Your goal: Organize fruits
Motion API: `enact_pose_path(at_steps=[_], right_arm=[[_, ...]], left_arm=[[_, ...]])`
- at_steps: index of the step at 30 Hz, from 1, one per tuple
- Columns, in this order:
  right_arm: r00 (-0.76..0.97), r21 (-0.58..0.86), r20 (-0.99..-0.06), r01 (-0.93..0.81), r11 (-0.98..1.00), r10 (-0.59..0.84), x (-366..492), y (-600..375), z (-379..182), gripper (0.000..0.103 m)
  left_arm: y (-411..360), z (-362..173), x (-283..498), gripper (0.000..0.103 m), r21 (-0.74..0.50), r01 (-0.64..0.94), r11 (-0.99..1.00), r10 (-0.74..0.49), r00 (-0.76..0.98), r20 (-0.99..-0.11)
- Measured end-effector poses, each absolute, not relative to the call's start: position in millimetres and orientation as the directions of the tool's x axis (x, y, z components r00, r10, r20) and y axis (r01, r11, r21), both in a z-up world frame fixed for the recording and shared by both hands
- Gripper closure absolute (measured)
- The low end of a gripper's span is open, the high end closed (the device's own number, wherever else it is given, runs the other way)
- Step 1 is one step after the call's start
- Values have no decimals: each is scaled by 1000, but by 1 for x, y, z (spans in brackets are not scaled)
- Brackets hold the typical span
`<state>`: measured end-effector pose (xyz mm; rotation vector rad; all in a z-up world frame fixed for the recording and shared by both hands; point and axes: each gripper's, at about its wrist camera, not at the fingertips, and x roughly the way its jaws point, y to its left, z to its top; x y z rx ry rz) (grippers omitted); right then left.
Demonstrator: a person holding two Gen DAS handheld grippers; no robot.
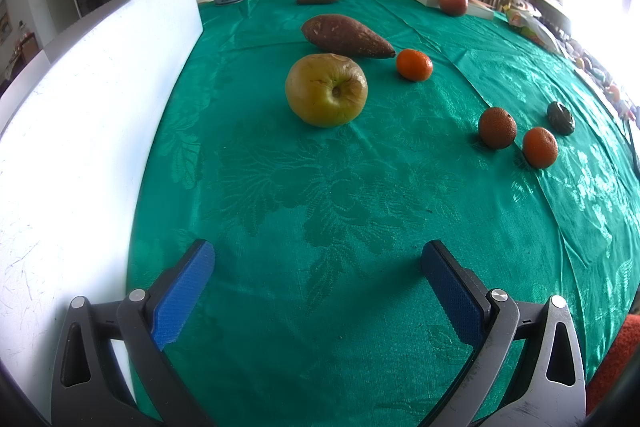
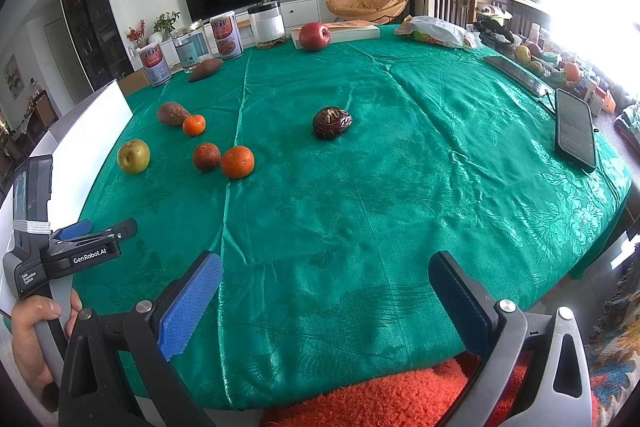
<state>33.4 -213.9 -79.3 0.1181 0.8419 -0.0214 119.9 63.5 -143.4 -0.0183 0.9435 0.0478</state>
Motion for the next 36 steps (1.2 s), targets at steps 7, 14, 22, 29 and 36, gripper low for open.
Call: enact_pose_path(at_steps=[7,14,22,29,36], right_arm=[[667,104,-744,66,992,34,33,-213,-80,1],[663,96,-748,68,993,27,33,-208,-82,1],[658,113,-752,66,991,42,32,-214,-81,1],[653,264,-745,106,959,133,32,-239,-85,1],[621,352,-741,33,935,257,67,-240,-80,1]], left_arm=[[64,-143,120,0,4,-49,999,32,586,-809],[64,-143,121,1,2,-47,999,29,579,-815],[73,-112,178,1,-62,-96,993,8,598,-801],[77,-123,212,5,20,-147,989,102,577,-810],[74,-121,206,50,-2,-89,996,51,587,-808]])
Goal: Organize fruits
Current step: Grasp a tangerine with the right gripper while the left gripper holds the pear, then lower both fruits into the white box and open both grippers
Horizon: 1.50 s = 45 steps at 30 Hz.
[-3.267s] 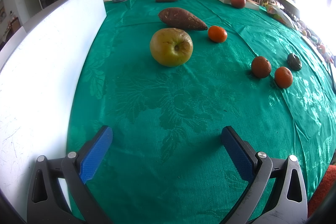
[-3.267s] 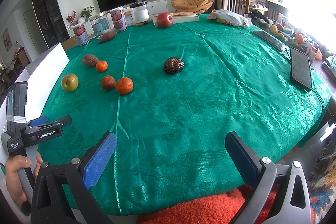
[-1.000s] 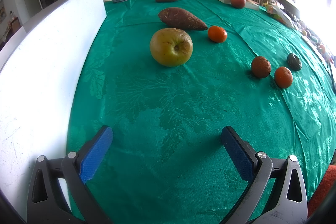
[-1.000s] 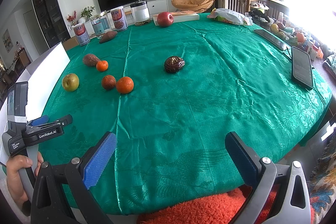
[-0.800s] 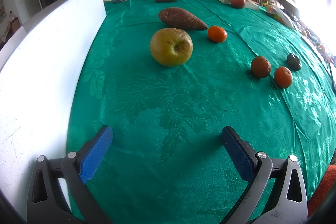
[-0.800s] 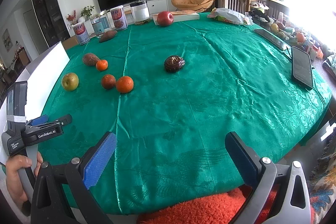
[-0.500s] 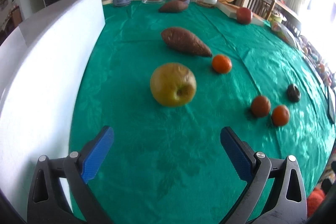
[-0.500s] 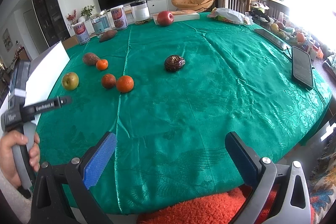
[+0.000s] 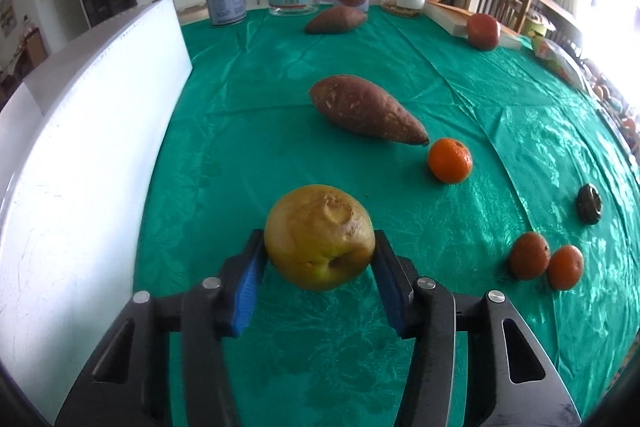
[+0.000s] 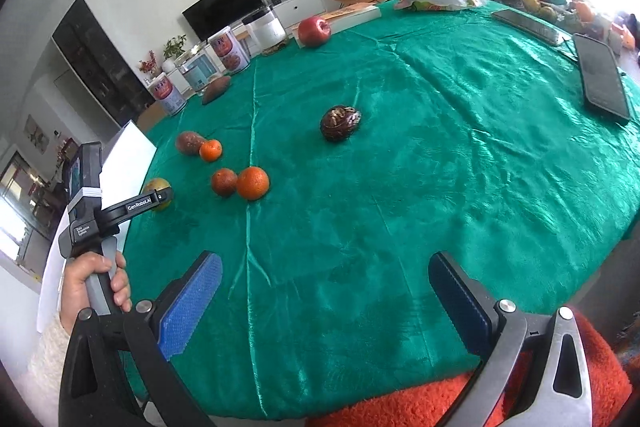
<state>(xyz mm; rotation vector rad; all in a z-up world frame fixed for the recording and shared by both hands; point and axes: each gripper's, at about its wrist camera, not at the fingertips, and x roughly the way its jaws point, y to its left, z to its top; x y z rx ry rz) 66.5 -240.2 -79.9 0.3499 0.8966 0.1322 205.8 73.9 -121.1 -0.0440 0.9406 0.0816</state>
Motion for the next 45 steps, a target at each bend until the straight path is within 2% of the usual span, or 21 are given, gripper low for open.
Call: enact_pose_path(at_steps=[1,3,4,5,8,12,15,16,17,22,26,30,33,35,41,45], right_arm=[[613,332,-746,3,943,261,76,-235,-79,1],[601,284,-754,-69,956,267,93,-219,-80,8],[587,272,-759,-110,956,283,102,-209,-81,19],[570,273,-762,-151,950,309,112,-201,-84,25],[544,248,-762,-256,934,351,143,-174,-91,27],[510,150,-799,-345,927,319,175,-146,-104,31],[466,85,-839,-398,914,281,187,-132,-115,51],[461,58,-849,-405,912,258,188,-130,-117,67],[460,52,-851,-408,912,254,186,-132,-117,71],[467,117,-839,-347,930,280,161,-149,-94,71],[462,276,-782,-345,897,418,126,-148,-54,71],[409,426,-679,-457,781,610,98,-104,-11,71],[326,493,-619,-547,677,714,85,-46,6,71],[260,515,-601,-597,615,756,80,-3,8,71],[137,456,-681,-690,563,719,63,107,-25,71],[109,411,-731,-718,563,673,61,147,-48,71]], left_arm=[[75,-119,203,50,-24,-85,996,31,593,-805],[78,-115,195,50,-68,-80,994,-7,594,-804],[78,-113,190,50,-86,-77,993,-23,594,-804],[78,-111,184,50,-100,-71,992,-38,595,-803],[75,-106,164,50,-126,-47,991,-73,593,-801],[73,-103,144,50,-164,-22,986,-122,571,-812],[75,-100,135,50,-187,-14,982,-147,561,-815],[75,-98,132,50,-187,-11,982,-149,561,-814],[75,-96,129,50,-188,-6,982,-152,562,-813],[77,-75,102,50,-265,47,963,-247,547,-800],[83,-32,59,50,-372,136,918,-384,535,-753],[113,21,22,50,-421,154,894,-425,592,-684],[155,46,7,50,-413,70,908,-353,657,-666],[189,49,1,50,-374,-26,927,-253,692,-676],[278,-4,-4,50,-227,-341,912,35,616,-787],[307,-45,-9,50,-201,-444,873,81,539,-839]])
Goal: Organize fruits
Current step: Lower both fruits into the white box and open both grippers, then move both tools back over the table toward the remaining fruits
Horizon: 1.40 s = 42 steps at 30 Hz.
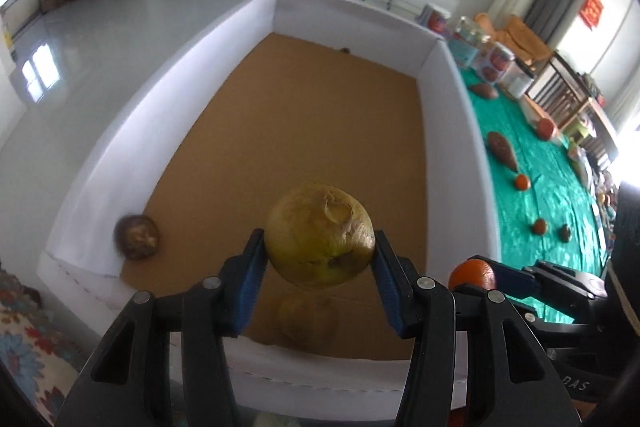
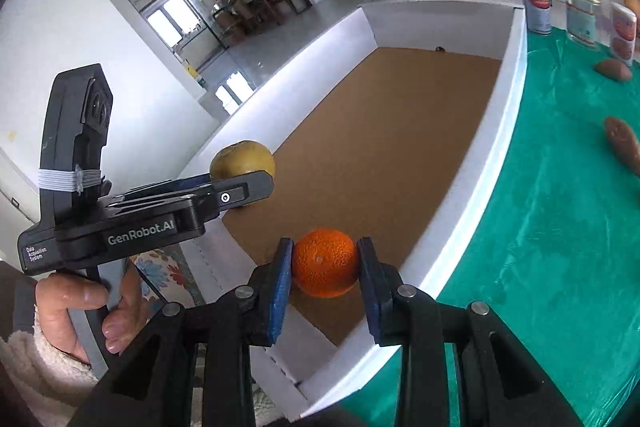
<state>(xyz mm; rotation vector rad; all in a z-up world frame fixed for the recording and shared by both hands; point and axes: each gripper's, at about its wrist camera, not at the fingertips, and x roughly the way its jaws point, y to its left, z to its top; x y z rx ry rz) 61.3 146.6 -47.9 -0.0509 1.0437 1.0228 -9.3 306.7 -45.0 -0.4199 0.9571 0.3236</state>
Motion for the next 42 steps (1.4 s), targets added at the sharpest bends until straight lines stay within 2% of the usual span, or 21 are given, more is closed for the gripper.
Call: enact_pose_path(at_steps=[4,6,7,8,12,14,16,18,21,24,28,31,36,42], right_arm=[[154,330,-766,-739,587,625,62,164,-52,69],[174,315,-764,-739,596,621,64,163,-44,55],[194,307,-757,-736,603,624,65,157,-40,40],[223,297,-747,-731,614,627,65,149,-34,28],[369,235,-712,-676,699,597,65,91,-13,23],[469,185,-694,-616,765,546,65,48,-10,8],[562,130,-687,-528,839,461,65,0,-13,4],[639,44,-700,-408,912,319,68,-49,-22,3],[666,-72,-741,-202,977,83,68,-121,-52,3],[652,-52,-758,-33,998,-18,55,-184,-74,3],[694,146,-720,123,982,20,40,-237,-63,3],[686,146,-728,143,979,9,40,-238,-65,2],[673,64,-739,117,991,-32,42,-220,-71,2],[663,72,-749,104,992,-15,47,-220,-81,2]], left_arm=[[312,-61,-12,47,-169,-497,851,122,500,-857],[310,-58,-12,34,-161,-509,846,147,512,-846],[308,-53,-13,21,-159,-511,845,163,528,-833],[304,-47,-14,14,-158,-510,846,180,552,-814],[276,-18,-6,10,-172,-445,879,190,656,-730],[252,-8,2,8,-196,-379,904,144,703,-697],[219,-2,13,7,-212,-280,936,65,732,-678],[180,-3,29,6,-216,-163,963,-29,732,-680],[123,-12,48,6,-258,-19,966,-174,692,-701],[75,-25,69,6,-279,75,957,-258,655,-710],[30,-53,97,6,-183,112,977,-212,640,-739],[19,-82,114,6,-139,95,986,-168,631,-757],[31,-122,123,6,-60,27,998,-64,610,-789],[41,-134,125,6,-72,-10,997,-51,612,-789]])
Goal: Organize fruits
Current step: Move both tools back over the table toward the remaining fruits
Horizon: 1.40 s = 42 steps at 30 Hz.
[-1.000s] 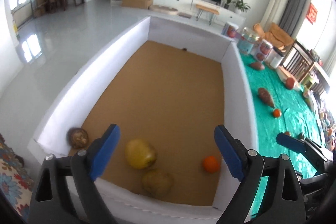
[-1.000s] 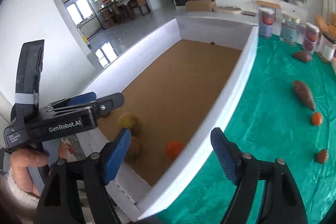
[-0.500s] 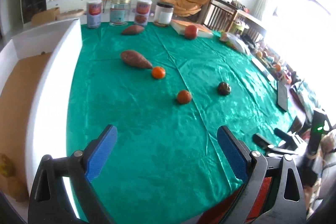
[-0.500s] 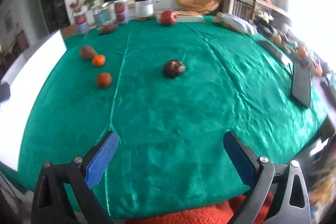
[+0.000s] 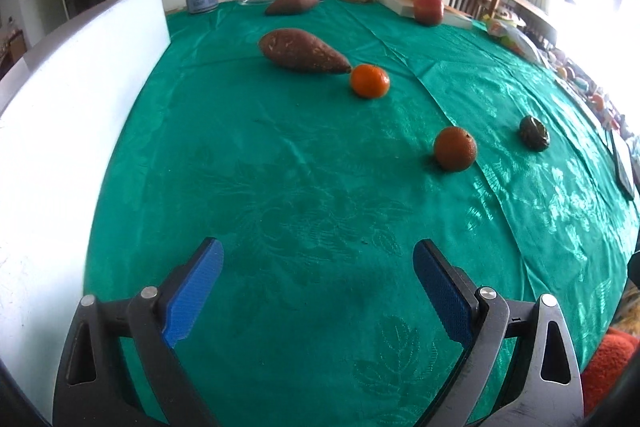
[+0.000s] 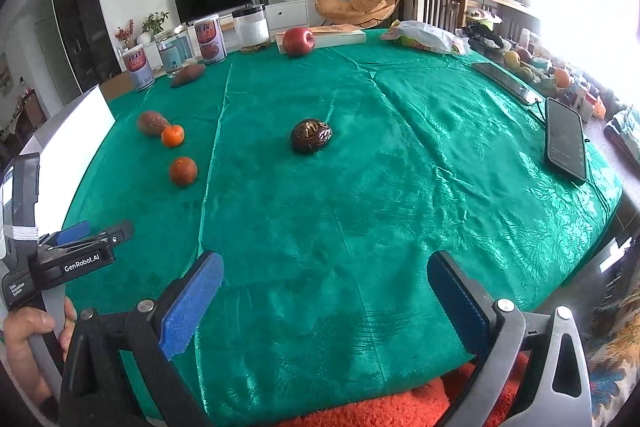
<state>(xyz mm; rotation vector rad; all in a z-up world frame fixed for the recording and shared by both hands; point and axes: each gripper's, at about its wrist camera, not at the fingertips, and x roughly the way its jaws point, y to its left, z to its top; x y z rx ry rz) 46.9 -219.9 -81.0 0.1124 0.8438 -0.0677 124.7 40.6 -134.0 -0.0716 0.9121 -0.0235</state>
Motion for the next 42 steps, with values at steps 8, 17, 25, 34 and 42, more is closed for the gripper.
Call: enact_pose_path(at_steps=[8,17,25,34,42], right_arm=[[661,73,-750,110,991,-18,47,-220,-83,2],[661,80,-750,109,991,-12,47,-222,-83,2],[664,104,-748,107,989,7,46,-225,-83,2],[664,115,-747,105,988,17,46,-226,-83,2],[664,118,-748,105,987,19,46,-226,-83,2]], left_arm=[[28,-139,132,2,-10,15,1000,-17,592,-806],[26,-140,133,1,-10,24,1000,-22,590,-807],[26,-140,133,1,-9,24,1000,-22,590,-807],[26,-140,133,1,-9,24,1000,-22,590,-807],[26,-140,133,1,-9,24,1000,-22,590,-807]])
